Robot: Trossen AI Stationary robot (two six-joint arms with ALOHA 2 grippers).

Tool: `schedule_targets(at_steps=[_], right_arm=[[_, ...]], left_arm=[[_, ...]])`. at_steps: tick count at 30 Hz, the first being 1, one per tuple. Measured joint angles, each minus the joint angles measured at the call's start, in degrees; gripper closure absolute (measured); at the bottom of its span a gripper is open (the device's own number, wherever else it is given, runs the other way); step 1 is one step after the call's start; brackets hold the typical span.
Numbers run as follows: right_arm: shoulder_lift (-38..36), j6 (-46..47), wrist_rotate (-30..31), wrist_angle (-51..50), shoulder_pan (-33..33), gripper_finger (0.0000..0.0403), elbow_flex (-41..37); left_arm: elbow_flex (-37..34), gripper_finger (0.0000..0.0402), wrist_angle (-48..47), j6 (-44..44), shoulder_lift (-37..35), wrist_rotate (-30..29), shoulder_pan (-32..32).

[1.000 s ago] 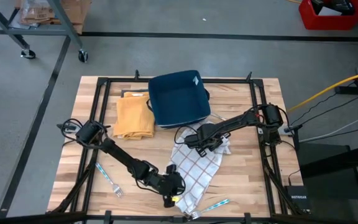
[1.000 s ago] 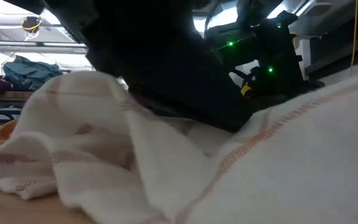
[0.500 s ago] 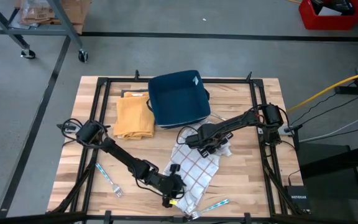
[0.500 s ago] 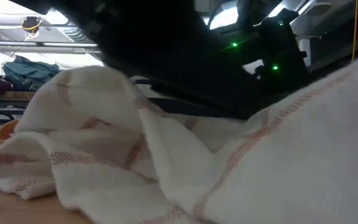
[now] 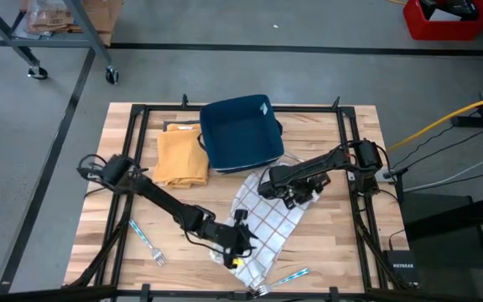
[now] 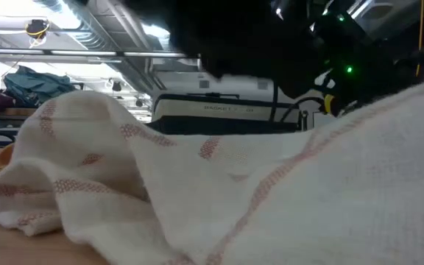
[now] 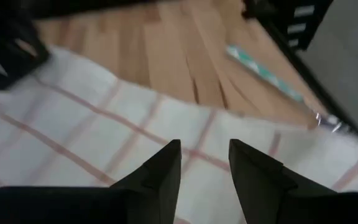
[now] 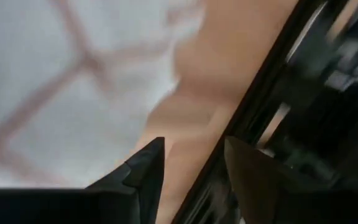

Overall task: Fold towel
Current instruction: Fold the white pattern towel

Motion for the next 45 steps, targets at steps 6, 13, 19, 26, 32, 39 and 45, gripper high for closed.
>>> schedule_targets(at_steps=[6, 13, 19, 26, 32, 39, 45], right_arm=[[-0.05, 7.30, -17.51, 2.29, 1.06, 0.0237, 2.82], [-0.05, 19.43, -24.99, 18.73, 8.07, 0.0237, 8.90], [-0.05, 28.62, -12.78, 44.94, 16.85, 0.0237, 11.02], [0.61, 30.45, -2.31, 59.63, 24.58, 0.0237, 11.05], [2.15, 31.82, -0.97, 59.58, 27.69, 0.0237, 11.02], [5.97, 29.86, -1.12, 59.90, 28.20, 0.0237, 11.00], [7.90, 27.10, -1.40, 62.22, 28.20, 0.0237, 11.00]], left_arm=[[0.07, 0.0275, -14.99, 2.38, -10.81, 0.00, 0.01], [0.07, 0.0275, -37.31, 2.27, -19.51, 2.84, -2.88], [-0.02, 0.0275, -45.58, 4.21, -17.93, 5.01, -6.81], [-0.04, 0.0275, -44.07, 10.41, -13.88, 5.12, -10.95], [-0.04, 0.0275, -40.49, 11.53, -11.68, 4.47, -11.63], [-0.04, 0.0275, -35.65, 7.43, -9.53, 3.72, -10.27], [-0.04, 0.0275, -35.44, 7.06, -6.73, 3.72, -10.27]])
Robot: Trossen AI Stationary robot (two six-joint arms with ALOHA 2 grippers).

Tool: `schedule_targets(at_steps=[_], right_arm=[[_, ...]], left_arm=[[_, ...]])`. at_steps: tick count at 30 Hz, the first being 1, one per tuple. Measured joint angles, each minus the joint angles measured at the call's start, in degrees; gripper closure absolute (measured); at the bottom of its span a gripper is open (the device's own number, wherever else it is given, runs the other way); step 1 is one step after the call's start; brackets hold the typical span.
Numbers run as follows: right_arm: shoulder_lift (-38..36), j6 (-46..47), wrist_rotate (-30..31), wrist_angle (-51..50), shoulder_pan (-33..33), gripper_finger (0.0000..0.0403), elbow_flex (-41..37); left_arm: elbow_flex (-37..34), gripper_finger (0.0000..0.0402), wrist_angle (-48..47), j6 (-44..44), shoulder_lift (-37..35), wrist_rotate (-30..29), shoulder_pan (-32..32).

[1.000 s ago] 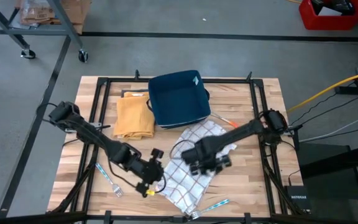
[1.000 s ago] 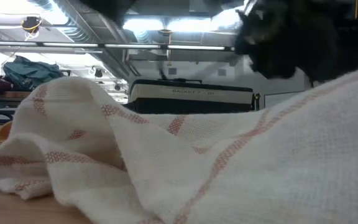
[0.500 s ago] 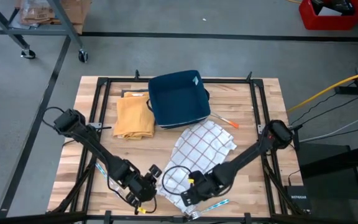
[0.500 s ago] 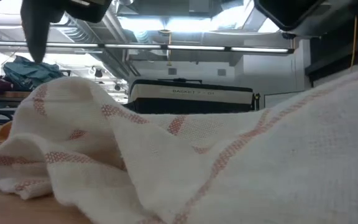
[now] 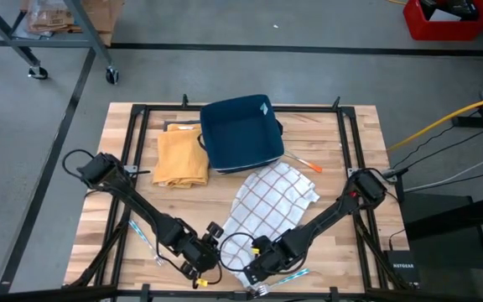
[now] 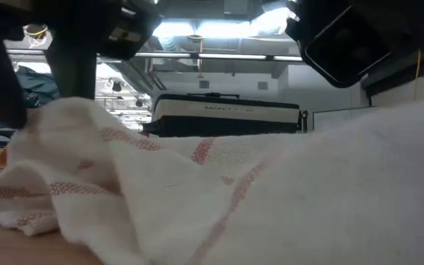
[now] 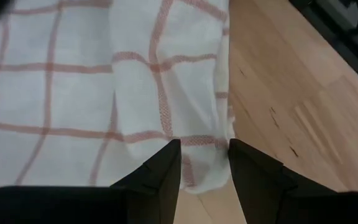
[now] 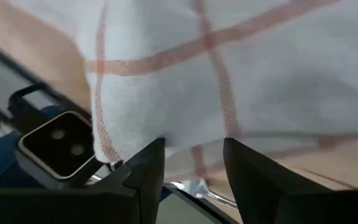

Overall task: Fold towel
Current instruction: Fold the white pattern towel

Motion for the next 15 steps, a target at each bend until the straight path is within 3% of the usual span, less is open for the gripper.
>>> schedule_targets(at_steps=[15], right_arm=[[1.13, -2.13, 0.47, 5.05, -0.02, 0.0237, -0.02]], left_arm=[[0.04, 0.0275, 1.14, -0.56, 5.63, 0.31, 0.00]])
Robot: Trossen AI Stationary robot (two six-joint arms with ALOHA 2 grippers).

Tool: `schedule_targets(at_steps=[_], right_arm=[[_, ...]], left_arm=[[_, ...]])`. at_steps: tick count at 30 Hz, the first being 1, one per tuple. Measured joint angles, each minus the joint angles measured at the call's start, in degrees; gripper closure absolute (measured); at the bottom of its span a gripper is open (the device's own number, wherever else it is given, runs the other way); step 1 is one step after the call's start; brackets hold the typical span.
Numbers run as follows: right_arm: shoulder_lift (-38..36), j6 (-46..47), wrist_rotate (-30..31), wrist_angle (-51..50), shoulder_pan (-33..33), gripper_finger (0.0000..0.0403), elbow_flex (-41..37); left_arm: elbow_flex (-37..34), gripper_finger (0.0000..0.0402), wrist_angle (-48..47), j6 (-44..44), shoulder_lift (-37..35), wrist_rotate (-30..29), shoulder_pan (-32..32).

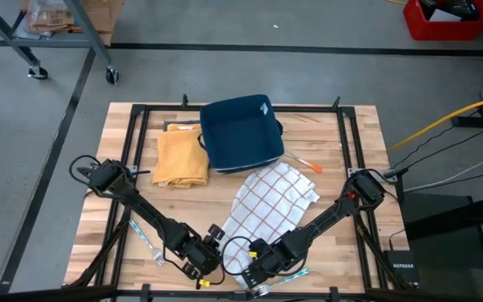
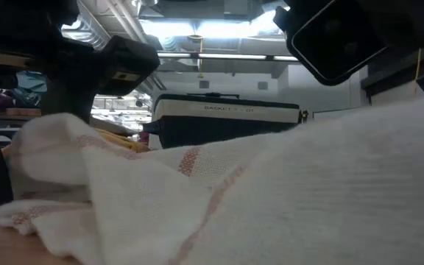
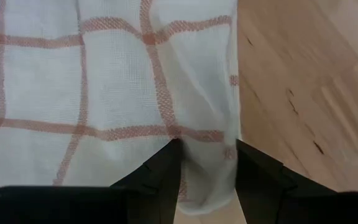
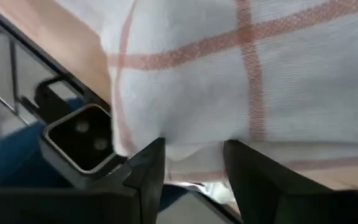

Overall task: Fold towel
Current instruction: Fold the white pattern towel

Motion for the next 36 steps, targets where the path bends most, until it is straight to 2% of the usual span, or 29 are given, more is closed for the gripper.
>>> schedule_targets(at_steps=[4, 13, 18, 24, 28, 33, 36], right_arm=[[0.00, 3.68, 2.45, 0.16, 0.00, 0.0237, 0.02], [0.83, 9.74, 1.95, -0.44, 0.02, 0.0237, 0.02], [2.59, 10.20, 1.69, 0.32, 0.02, 0.0237, 0.29], [4.11, 11.48, 0.50, 0.29, 0.01, 0.0241, 0.30], [4.21, 11.63, 0.59, 0.64, -0.02, 0.0280, 0.24], [4.41, 11.64, 0.74, 4.77, 0.02, 0.0377, 0.12], [4.60, 11.81, 0.89, 8.49, 0.02, 0.0388, -0.09]], left_arm=[[0.13, 0.0275, 1.30, -0.71, 1.04, -0.08, -0.08], [0.11, 0.0275, 1.34, -1.61, 1.27, -0.05, -0.04], [0.08, 0.0278, 1.32, -4.15, 1.39, -0.60, -0.07], [0.04, 0.0339, 1.48, -6.02, 1.48, -1.07, -0.13], [0.02, 0.0391, 1.67, -6.04, 1.50, -1.29, -0.11], [0.00, 0.0394, 1.56, -5.83, 1.41, -1.46, -0.20], [-0.09, 0.0399, 0.75, -5.88, 0.46, -1.74, -0.59]])
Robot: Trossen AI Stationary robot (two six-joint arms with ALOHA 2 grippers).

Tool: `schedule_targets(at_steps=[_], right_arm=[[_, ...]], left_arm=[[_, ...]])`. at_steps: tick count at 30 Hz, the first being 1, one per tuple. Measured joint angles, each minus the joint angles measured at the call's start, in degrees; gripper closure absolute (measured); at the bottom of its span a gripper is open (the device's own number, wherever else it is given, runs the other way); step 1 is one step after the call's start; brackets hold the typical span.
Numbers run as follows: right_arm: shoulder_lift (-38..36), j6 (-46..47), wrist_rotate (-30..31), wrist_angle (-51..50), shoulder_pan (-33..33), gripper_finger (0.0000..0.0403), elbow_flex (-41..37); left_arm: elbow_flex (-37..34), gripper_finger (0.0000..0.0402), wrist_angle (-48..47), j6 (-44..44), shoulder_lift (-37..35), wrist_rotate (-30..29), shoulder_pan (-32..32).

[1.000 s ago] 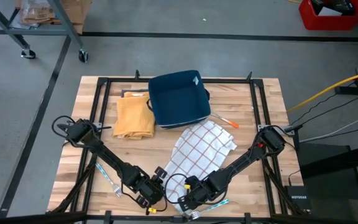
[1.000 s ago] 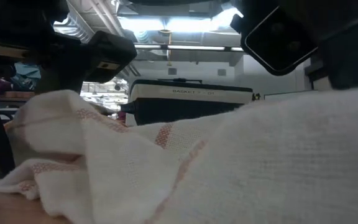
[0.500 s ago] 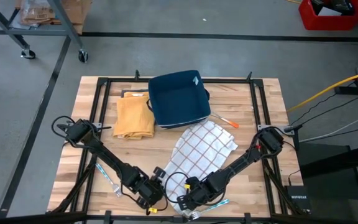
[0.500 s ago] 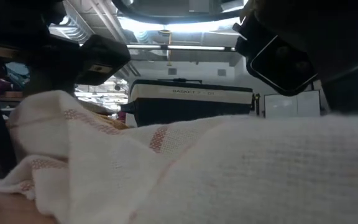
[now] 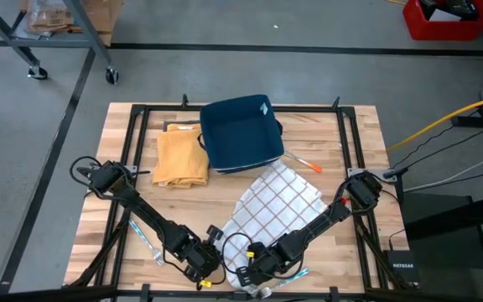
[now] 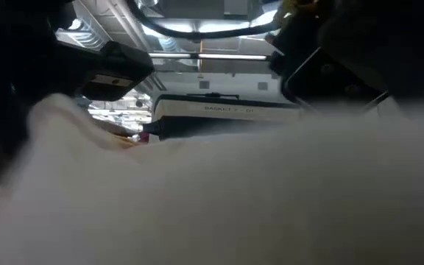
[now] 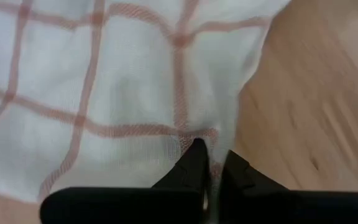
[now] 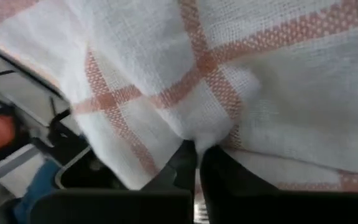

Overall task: Fold towel
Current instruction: Fold the white pattern towel

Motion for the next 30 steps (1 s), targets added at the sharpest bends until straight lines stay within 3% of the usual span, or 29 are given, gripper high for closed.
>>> schedule_targets(at_steps=[11, 22, 30], right_arm=[[0.38, 0.81, 0.49, -2.66, 0.00, 0.0389, 8.75], [0.13, -0.86, 4.19, -21.26, 0.57, 0.0396, 23.62], [0.08, 0.89, 7.17, -35.54, 1.14, 0.0395, 27.65]], left_arm=[[-0.06, 0.0400, -8.00, -2.79, -7.51, 0.28, -1.99], [0.35, 0.0400, -12.32, -4.02, -12.87, 0.85, -5.84], [4.49, 0.0401, -11.47, 2.27, -13.10, -2.96, -3.29]])
